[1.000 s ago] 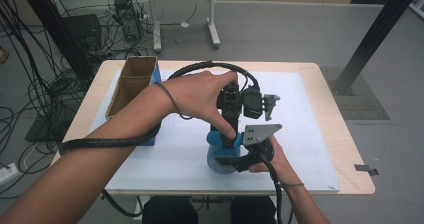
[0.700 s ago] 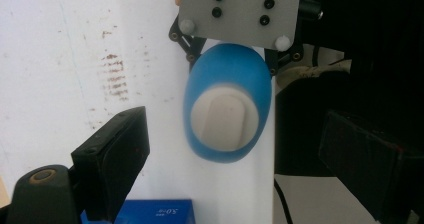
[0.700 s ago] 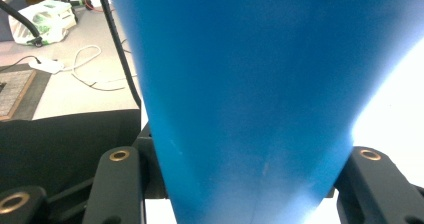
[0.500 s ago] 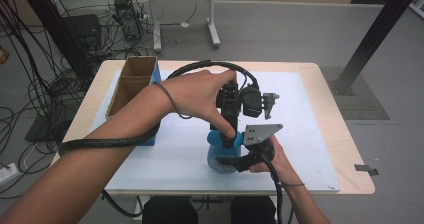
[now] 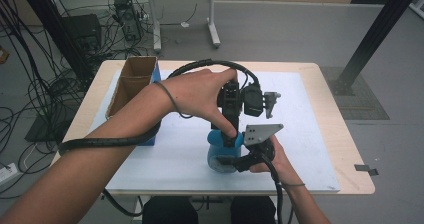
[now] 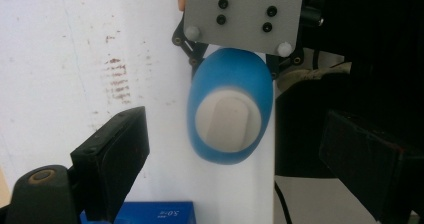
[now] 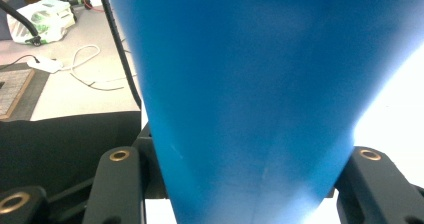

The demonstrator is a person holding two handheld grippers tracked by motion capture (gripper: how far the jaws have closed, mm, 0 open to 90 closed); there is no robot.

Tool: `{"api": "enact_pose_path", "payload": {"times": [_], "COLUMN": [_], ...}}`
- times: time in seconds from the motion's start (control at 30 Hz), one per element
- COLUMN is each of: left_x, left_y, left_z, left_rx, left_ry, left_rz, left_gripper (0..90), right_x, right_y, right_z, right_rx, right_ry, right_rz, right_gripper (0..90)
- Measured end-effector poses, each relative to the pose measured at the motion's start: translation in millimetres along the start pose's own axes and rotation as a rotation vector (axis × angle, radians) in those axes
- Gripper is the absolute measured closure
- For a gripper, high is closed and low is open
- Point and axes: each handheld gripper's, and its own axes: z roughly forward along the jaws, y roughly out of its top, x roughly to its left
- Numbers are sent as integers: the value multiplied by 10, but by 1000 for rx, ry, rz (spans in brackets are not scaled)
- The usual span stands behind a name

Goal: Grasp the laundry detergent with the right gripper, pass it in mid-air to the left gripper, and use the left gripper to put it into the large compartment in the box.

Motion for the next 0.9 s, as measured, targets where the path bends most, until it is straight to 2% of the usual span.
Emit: {"api": "enact_pose_path", "payload": {"times": [0.9], "left_x": [-7], "left_y": [-39], "left_z": [7], "left_rx": [-7], "left_ry": [-1], "left_rz": [-12], "left_gripper": [125], "right_x": [9], "right_y": [29], "right_z": [8], "right_rx": [-1], "right_ry": [3], "right_rz": [-8], "right_gripper": [438]}}
